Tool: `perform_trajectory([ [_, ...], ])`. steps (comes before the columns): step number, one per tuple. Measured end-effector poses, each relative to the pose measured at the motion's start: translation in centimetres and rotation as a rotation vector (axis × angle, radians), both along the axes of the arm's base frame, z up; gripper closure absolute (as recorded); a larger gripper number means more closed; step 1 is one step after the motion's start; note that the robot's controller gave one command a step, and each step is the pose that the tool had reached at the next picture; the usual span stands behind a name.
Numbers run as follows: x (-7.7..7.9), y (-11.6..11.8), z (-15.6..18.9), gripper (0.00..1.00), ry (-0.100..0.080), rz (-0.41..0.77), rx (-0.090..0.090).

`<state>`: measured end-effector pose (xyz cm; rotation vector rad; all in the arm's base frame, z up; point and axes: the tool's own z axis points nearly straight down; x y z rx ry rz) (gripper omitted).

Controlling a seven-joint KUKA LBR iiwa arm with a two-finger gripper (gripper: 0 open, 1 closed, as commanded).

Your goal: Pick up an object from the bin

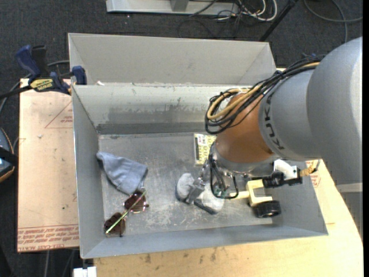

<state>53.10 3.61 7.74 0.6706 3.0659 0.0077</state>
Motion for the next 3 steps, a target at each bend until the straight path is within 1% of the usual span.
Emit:
perform_trajectory([
  [1, -0.2, -0.1, 0.8, 1.0, 0.005, 0.001, -0.003],
  [2, -0.2, -0.1, 2.3, 1.0, 0.006, 0.001, -0.003],
  [3, -0.1, -0.1, 3.8, 1.0, 0.002, 0.001, -0.003],
])
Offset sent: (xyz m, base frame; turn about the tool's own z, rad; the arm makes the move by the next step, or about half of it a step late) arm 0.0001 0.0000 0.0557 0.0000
